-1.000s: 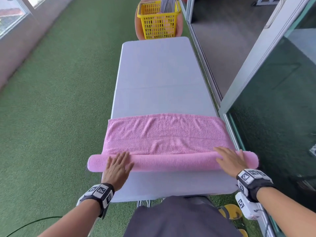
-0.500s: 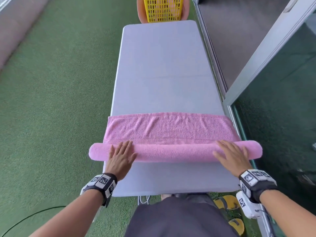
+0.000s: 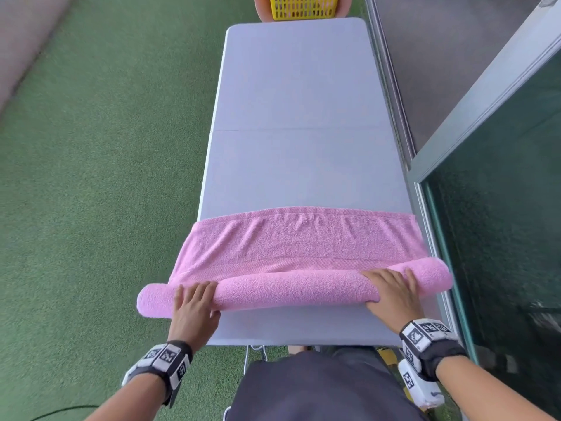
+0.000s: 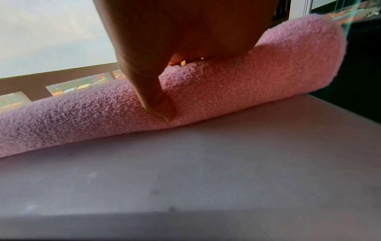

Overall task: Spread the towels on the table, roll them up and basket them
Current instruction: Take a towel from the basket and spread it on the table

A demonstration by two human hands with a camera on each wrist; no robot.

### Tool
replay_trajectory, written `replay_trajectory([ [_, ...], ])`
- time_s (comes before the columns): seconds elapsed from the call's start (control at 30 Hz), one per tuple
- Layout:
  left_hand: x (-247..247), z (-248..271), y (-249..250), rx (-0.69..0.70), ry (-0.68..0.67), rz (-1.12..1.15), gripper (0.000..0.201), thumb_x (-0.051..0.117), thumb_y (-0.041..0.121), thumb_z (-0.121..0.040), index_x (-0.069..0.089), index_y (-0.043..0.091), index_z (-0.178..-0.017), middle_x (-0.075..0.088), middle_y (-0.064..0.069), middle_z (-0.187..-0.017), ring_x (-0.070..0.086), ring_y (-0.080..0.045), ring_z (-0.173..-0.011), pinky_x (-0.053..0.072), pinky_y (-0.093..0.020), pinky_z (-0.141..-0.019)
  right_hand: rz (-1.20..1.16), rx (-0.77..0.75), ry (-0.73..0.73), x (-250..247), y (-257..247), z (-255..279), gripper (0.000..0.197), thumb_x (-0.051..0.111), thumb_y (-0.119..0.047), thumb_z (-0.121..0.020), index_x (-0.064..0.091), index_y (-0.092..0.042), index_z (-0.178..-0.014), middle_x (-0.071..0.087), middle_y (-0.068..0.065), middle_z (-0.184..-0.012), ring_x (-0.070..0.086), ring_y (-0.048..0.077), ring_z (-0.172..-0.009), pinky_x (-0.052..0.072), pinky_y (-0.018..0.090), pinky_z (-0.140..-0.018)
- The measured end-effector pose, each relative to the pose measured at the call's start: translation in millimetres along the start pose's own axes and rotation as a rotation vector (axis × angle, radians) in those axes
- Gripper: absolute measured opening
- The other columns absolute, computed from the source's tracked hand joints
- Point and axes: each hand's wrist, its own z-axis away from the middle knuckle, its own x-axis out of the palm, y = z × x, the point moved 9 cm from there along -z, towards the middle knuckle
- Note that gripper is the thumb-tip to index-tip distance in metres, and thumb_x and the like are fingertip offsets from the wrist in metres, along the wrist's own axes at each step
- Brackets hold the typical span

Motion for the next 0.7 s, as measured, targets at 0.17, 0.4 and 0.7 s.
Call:
replay_trajectory([
  [0.17,8.2,4.3,26.9,0.058,-0.124,-0.024,0.055,0.041,0.048,-0.081,0.051,0.018,-0.127,0.058,0.002,-0.122,0.05,-0.019,-0.115,0.022,-0.052,-0.113,0.064,0.014,-0.108,-7.0,27.6,6.9,0.059,0.062,-0.043,-0.08,0.045,-0.038,-0.136,0.049,-0.016,-0.137,0.04,0.012,-0.129,0.008,0.043,-0.116],
  [0.4,-23.9,-41.1,24.0,0.073,0.054,0.092,0.05,0.029,0.031,-0.094,0.038,0.017,-0.142,0.05,-0.005,-0.139,0.045,-0.021,-0.126,0.016,-0.052,-0.116,0.018,-0.008,0.144,-41.0,29.0,-9.5,0.056,0.047,-0.017,-0.086,0.042,-0.024,-0.141,0.044,0.0,-0.145,0.039,0.021,-0.133,0.016,0.061,-0.112],
  [0.7,-16.0,-50.3,37.6,0.184,0.02,-0.019,0.056,0.079,0.025,-0.068,0.061,0.015,-0.121,0.066,-0.003,-0.118,0.058,-0.024,-0.11,0.029,-0.049,-0.108,0.098,-0.04,0.025,-27.8,29.3,-26.9,0.066,0.08,-0.033,-0.065,0.055,-0.032,-0.126,0.062,-0.009,-0.124,0.053,0.018,-0.118,0.022,0.054,-0.111],
])
